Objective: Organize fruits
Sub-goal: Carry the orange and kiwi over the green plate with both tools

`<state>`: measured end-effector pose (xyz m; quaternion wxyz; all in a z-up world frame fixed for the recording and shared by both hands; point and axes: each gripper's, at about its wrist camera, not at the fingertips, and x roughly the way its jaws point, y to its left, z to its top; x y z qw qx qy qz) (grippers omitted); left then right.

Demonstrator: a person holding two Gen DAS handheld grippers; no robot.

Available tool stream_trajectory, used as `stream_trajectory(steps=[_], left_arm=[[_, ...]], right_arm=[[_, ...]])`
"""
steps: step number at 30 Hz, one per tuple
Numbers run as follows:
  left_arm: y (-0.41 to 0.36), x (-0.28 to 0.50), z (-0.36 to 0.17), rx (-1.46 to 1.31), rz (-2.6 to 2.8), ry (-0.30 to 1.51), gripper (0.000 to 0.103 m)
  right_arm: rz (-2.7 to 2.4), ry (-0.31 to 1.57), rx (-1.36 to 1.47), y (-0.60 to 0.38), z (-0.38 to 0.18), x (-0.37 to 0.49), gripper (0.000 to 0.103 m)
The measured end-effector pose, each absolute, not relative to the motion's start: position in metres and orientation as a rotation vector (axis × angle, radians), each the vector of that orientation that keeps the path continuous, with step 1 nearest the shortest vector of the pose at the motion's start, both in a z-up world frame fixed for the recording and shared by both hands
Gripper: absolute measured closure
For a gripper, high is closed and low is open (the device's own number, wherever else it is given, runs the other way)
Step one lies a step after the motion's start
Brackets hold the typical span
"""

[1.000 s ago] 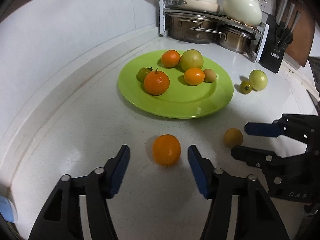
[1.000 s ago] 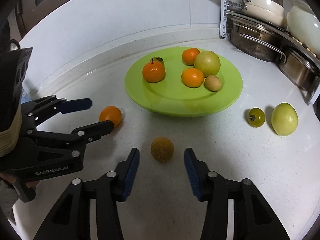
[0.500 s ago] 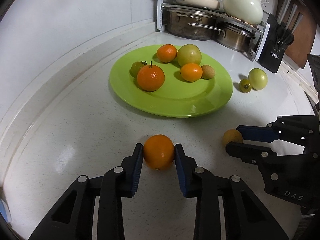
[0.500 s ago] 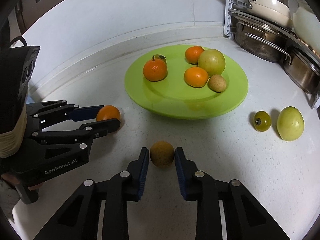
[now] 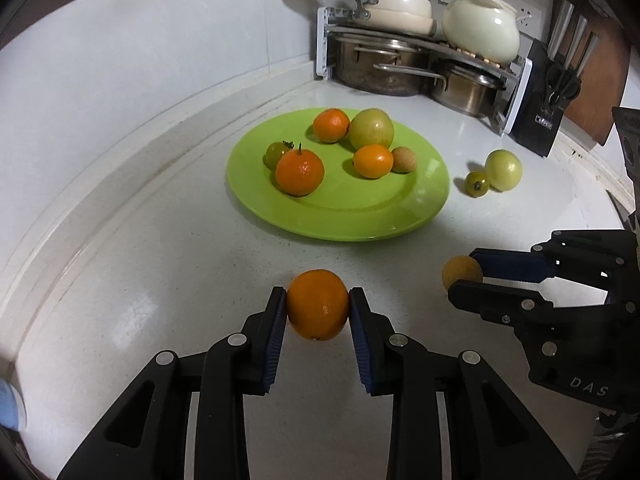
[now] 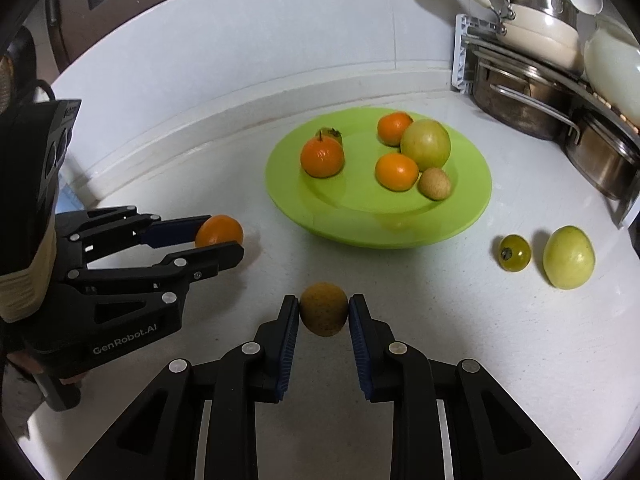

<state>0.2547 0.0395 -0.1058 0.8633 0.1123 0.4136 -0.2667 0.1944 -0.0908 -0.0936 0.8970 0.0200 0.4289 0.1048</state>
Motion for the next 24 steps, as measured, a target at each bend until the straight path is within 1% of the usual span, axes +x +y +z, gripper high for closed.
stream_trajectory(steps=[24], left_arm=[[0.024,0.201,-0.032,0.160,-0.462,0.749,0.072]], right_arm=[[0.311,0.718,0.034,-0.122,-0.021,0.166,0.076]])
